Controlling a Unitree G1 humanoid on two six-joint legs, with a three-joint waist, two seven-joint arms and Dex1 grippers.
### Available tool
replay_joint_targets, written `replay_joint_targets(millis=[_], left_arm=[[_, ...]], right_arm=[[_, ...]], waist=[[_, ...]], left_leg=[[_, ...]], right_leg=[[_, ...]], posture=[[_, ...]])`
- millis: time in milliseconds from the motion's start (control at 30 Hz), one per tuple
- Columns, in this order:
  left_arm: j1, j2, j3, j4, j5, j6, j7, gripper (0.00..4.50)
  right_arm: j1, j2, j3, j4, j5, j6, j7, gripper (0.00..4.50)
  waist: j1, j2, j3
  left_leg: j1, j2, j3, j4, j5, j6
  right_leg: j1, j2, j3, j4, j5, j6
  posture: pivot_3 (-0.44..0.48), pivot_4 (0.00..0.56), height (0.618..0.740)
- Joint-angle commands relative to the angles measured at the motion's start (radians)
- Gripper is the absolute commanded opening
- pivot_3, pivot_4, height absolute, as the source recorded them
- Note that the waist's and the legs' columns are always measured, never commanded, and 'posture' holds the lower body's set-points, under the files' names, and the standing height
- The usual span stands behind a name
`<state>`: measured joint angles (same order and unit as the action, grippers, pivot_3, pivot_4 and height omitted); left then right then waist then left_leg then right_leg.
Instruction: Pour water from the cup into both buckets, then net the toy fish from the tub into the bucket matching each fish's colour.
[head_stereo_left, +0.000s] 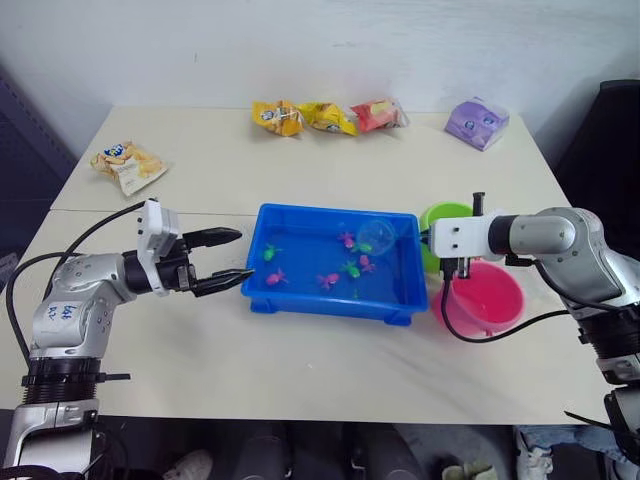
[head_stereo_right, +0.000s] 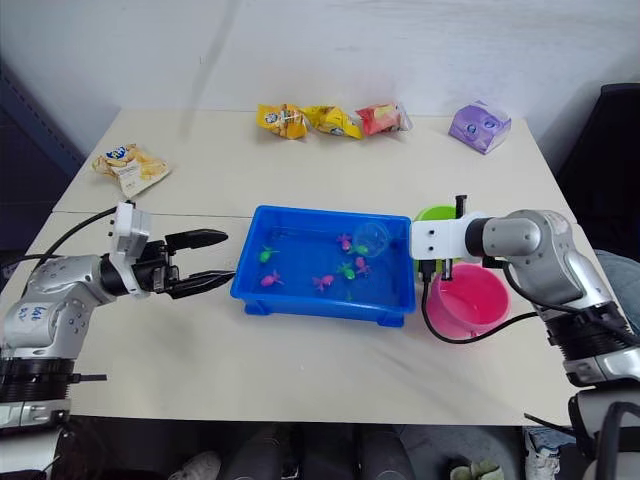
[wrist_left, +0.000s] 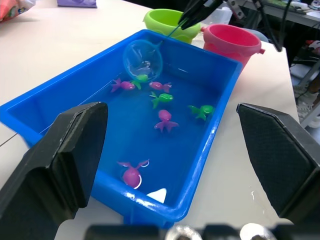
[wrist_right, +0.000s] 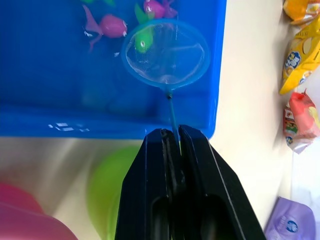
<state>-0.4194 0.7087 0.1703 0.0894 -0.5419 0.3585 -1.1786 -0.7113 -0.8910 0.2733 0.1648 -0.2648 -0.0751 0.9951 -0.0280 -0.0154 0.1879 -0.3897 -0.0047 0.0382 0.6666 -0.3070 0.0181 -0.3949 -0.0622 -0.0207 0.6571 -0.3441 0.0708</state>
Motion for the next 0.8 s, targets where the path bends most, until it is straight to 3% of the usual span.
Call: replay_joint_targets(millis=[33,500,800], left_arm=[[-0.024,0.002,-0.007,0.008,0.008,-0.022,-0.014,4.44],[-0.041,-0.018,-0.014,0.041,0.019,-0.056,-0.020,4.44],[-0.029,-0.016,-0.011,0.029,0.018,-0.055,-0.013,4.44]], right_arm=[[-0.035,0.005,-0.006,-0.009,-0.029,-0.011,-0.004,0.00],[-0.005,0.016,0.008,-0.083,0.005,0.047,0.135,0.00],[0.020,0.012,-0.024,-0.151,0.074,0.218,0.201,0.00]], waist=[[-0.001,0.000,0.000],[0.000,0.000,0.000],[0.000,0.000,0.000]], left_leg=[[0.000,0.000,0.000,0.000,0.000,0.000],[0.000,0.000,0.000,0.000,0.000,0.000],[0.000,0.000,0.000,0.001,0.000,0.000]], right_leg=[[0.000,0.000,0.000,0.000,0.000,0.000],[0.000,0.000,0.000,0.001,0.000,0.000],[0.000,0.000,0.000,0.001,0.000,0.000]], posture=[[0.000,0.150,0.740],[0.000,0.150,0.740],[0.000,0.150,0.740]])
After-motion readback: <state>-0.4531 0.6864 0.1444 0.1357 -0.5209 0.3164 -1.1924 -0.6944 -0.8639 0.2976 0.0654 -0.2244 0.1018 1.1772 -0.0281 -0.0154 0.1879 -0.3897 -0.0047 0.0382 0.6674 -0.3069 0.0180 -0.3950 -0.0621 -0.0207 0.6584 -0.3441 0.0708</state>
